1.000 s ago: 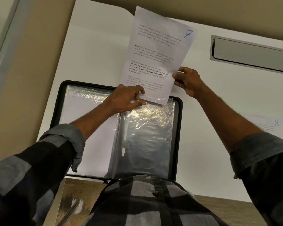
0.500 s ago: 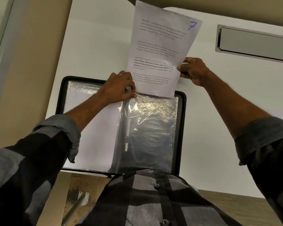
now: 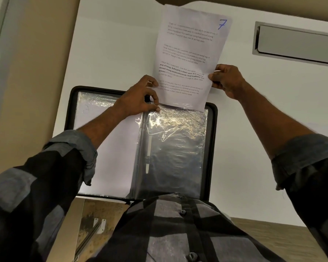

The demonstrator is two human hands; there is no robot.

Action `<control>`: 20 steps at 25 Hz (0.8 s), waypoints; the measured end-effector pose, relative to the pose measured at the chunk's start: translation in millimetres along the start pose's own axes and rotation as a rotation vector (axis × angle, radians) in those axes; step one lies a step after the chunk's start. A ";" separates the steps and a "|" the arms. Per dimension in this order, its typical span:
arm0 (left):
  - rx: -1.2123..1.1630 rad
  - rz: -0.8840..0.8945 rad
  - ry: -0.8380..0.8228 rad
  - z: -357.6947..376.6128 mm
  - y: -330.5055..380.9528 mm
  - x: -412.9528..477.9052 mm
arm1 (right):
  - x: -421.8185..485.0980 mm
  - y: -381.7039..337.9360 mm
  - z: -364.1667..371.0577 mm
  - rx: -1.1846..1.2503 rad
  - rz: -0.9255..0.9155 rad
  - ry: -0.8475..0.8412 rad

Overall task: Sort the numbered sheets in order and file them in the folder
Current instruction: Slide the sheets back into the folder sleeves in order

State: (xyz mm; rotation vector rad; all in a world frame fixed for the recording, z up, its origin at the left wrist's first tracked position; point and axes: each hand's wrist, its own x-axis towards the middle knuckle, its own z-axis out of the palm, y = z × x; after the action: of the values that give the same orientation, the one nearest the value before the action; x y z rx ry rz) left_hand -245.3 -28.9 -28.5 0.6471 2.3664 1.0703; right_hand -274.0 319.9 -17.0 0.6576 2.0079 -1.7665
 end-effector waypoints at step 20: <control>-0.096 -0.023 -0.045 -5.8 -8.8 5.6 | 8.4 13.4 2.7 -0.160 -0.104 0.029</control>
State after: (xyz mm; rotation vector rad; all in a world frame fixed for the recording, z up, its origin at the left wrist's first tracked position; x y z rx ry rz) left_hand -255.1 -34.1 -33.0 0.6018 2.2638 1.1396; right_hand -273.1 319.3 -33.0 0.5396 2.2121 -1.6384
